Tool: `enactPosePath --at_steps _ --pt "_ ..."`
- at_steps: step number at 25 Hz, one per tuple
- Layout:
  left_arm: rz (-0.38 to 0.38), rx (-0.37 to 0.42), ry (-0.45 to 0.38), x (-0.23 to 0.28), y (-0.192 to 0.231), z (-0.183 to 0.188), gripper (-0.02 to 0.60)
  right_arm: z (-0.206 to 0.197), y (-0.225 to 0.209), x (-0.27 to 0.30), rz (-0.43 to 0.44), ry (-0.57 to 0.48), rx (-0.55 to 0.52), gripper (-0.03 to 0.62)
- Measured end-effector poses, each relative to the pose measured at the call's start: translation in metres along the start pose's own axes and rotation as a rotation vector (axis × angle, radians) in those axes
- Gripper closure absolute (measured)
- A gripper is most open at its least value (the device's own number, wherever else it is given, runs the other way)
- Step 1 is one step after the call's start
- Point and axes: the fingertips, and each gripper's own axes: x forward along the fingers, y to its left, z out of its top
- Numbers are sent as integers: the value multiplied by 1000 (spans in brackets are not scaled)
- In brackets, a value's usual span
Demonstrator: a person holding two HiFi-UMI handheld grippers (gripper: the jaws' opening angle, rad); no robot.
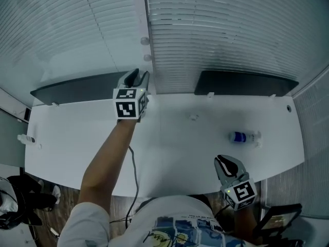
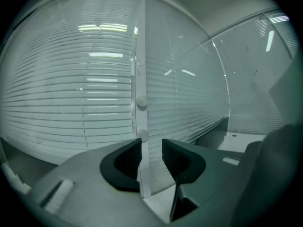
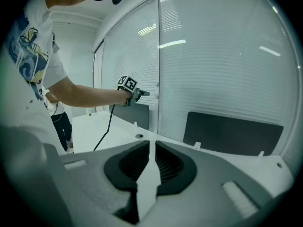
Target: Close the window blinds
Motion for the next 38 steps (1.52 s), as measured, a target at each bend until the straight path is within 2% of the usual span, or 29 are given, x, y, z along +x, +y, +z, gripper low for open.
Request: enactPosePath --at_steps 4,7,11,17,22,29,32,38 --pt "-49 8 -9 -54 -4 -6 461 14 22 6 17 -28 -33 565" --pt "-82 -17 -13 -95 -5 -17 487 22 38 8 24 -39 -47 565" --pt "-96 -25 -34 -151 -5 -34 562 29 59 10 25 -53 -70 565" --pt "-144 -15 8 -228 -11 -70 575 44 102 16 44 -68 -112 566" --pt "-204 -27 8 -277 -23 -80 575 50 131 15 52 -69 -152 565" --pt "-282 -62 -4 -340 -38 -92 575 50 173 2 66 -81 -138 565" --pt "-292 -29 -1 -357 -42 -97 575 50 182 -2 65 -78 -143 565" --pt "-328 -16 18 -383 -50 -107 575 40 198 -12 72 -70 -127 566"
